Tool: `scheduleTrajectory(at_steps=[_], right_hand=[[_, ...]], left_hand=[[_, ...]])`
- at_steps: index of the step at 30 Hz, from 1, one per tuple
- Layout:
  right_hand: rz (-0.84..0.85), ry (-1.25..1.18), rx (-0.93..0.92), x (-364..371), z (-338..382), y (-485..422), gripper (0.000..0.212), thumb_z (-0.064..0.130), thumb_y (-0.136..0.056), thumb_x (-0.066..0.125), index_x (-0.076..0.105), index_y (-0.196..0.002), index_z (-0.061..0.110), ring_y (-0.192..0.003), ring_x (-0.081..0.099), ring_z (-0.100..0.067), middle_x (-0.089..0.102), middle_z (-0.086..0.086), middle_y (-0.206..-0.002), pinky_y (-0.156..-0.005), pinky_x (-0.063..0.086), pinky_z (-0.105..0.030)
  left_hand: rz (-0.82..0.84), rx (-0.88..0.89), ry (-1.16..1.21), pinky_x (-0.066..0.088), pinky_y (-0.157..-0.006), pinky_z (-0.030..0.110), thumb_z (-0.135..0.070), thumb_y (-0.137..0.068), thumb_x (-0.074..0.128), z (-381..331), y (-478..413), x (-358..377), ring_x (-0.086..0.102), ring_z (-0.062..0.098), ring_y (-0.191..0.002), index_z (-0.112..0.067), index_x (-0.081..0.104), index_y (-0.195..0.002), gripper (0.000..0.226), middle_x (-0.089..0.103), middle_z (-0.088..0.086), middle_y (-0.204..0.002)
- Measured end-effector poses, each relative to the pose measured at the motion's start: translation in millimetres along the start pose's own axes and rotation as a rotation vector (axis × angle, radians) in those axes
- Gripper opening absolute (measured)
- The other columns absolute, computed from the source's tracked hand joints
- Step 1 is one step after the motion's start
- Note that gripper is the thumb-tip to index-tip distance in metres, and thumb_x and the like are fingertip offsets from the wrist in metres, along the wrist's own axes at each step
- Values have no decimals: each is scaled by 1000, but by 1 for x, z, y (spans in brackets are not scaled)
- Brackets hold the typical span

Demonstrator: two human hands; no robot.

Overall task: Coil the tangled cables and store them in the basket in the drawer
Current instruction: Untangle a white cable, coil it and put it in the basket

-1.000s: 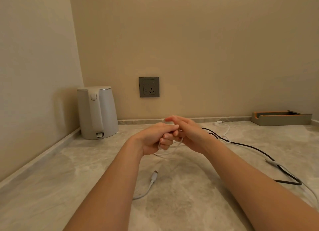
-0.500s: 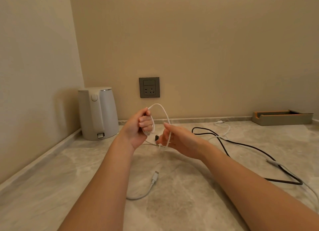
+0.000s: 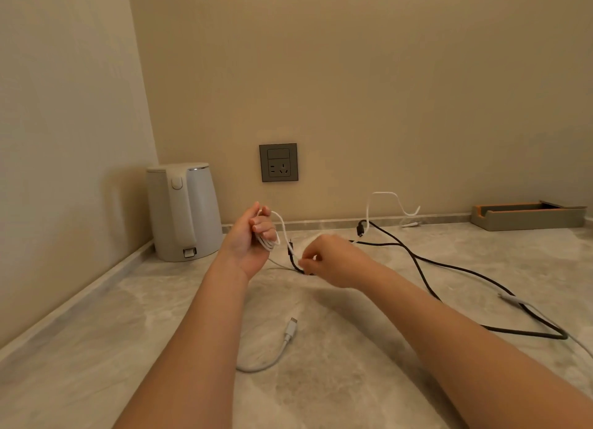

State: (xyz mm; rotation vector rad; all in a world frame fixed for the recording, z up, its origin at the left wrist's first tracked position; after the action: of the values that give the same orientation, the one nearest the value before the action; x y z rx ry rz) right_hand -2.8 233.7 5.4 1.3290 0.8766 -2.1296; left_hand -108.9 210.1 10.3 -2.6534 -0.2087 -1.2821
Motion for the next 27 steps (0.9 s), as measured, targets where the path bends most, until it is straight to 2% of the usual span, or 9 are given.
scheduleTrajectory(at_steps=[4,8,10,13,16,19,23,25,27], right_hand=[[133,200,-83,13,37,14,29,28,-98,44,65,-108,9,-94,59,-30,64,-11,-105,-76,45,-33],[290,374,-97,13,47,31,38,27,-100,38,46,-135,17,-112,52,-34,54,-13,-128,-82,40,-36],[264,402,-112,4,51,34,32,25,-100,37,51,-127,15,-101,53,-32,56,-12,-120,-77,39,-35],[114,417,-204,-12,70,37,20,24,-100,40,51,-87,14,-78,43,-24,48,-5,-84,-66,31,-31],[-20,375,-263,-30,79,37,36,28,-97,47,39,-63,17,-69,42,-23,40,3,-66,-58,31,-30],[-143,205,-266,-52,66,32,31,30,-93,52,59,-69,12,-65,47,-24,50,2,-63,-57,36,-31],[-99,132,-297,-45,62,29,28,30,-93,54,58,-66,24,-59,41,-18,44,7,-57,-53,33,-31],[-163,105,-288,-51,57,26,21,30,-94,53,64,-76,24,-63,48,-16,51,11,-60,-53,36,-28],[-262,-4,-268,-62,44,23,20,30,-93,54,66,-79,24,-58,50,-7,54,12,-58,-55,38,-28]], left_hand=[[-113,48,61,46,-40,13,-16,-99,43,-4,2,-9,55,5,-40,-6,53,-78,26,55,0,-50],[-182,97,127,50,-44,15,-11,-100,42,-7,3,-13,61,9,-44,-2,56,-80,26,62,5,-54],[-204,126,101,51,-45,16,-10,-100,41,-6,3,-11,63,9,-45,-1,56,-79,27,64,5,-53],[-237,189,13,51,-45,17,-8,-101,40,-6,2,-8,64,10,-46,-2,53,-80,25,65,6,-52],[-254,242,-208,51,-46,15,-7,-101,37,-9,3,-3,63,8,-44,-3,48,-79,25,64,7,-58],[-228,244,-470,50,-45,15,-7,-102,37,-7,6,4,60,4,-42,-3,50,-80,25,59,7,-67],[-136,168,-789,38,-37,15,-7,-100,39,8,8,14,52,7,-39,-6,51,-73,29,54,-6,-43],[-62,104,-858,34,-39,16,-13,-102,38,18,9,19,46,9,-43,-9,50,-69,35,49,-7,-43],[37,11,-832,39,-47,18,-30,-105,28,30,11,26,52,7,-46,-9,57,-75,47,56,-4,-50]])
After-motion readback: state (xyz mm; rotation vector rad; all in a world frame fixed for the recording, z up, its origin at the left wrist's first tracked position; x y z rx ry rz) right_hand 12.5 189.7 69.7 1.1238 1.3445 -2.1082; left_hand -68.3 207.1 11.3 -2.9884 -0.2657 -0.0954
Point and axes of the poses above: each hand's wrist, its own y-axis away from the middle knuckle, its own x-axis out of the palm, z = x × y, the point moved 9 cm from there along -y, towards the middle knuckle
